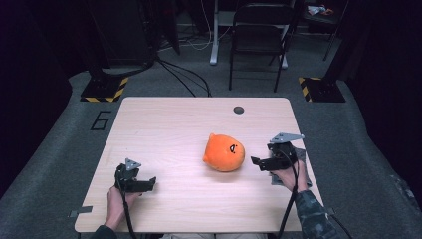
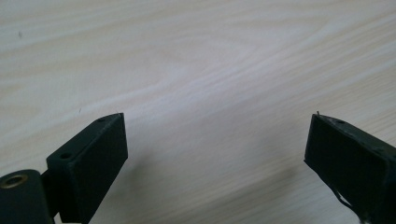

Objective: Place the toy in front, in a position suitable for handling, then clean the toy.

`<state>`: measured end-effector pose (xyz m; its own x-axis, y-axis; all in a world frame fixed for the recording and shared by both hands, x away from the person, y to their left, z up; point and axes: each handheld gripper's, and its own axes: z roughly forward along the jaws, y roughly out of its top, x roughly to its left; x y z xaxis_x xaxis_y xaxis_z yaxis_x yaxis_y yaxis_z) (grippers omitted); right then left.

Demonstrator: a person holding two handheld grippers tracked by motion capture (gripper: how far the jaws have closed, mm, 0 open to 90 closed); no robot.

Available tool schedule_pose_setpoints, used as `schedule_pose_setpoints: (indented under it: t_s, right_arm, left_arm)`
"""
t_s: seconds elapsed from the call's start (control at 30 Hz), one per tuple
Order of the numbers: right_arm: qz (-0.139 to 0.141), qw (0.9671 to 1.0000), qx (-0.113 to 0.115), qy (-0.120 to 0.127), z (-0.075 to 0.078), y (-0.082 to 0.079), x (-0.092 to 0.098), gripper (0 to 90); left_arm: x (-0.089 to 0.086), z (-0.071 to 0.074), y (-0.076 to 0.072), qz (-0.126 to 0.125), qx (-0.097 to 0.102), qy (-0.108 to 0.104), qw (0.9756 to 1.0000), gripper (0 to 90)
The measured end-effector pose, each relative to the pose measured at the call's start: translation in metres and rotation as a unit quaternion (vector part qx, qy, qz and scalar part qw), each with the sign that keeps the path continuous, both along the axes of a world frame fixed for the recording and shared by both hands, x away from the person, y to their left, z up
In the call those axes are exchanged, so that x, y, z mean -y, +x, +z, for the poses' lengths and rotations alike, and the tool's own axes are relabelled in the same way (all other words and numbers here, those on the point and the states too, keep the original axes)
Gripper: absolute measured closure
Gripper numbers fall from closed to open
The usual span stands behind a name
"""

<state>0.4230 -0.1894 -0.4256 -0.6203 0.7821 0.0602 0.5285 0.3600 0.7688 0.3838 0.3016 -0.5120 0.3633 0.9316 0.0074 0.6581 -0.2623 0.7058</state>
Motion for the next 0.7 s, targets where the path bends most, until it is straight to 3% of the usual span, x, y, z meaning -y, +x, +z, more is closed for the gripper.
schedule_pose_setpoints:
  t_s: [0.2,0.3,0.5,0.7]
  right_arm:
    - [-0.059,0.9982,-0.005,-0.011,-0.004,-0.010,0.025,8.9]
    - [-0.083,0.9960,0.001,-0.031,-0.005,-0.015,0.033,7.6]
    - [-0.121,0.9915,-0.020,-0.044,-0.014,-0.017,0.048,6.0]
    - [-0.139,0.9890,-0.026,-0.042,-0.017,-0.013,0.056,5.9]
  left_arm:
    - [0.018,0.016,0.003,-0.031,0.025,-0.014,0.9991,6.0]
    - [0.030,0.023,0.007,-0.049,0.040,-0.020,0.9978,6.0]
    - [0.062,0.032,0.016,-0.095,0.055,-0.022,0.9937,6.1]
    - [0.090,0.032,0.023,-0.126,0.067,-0.016,0.9896,7.0]
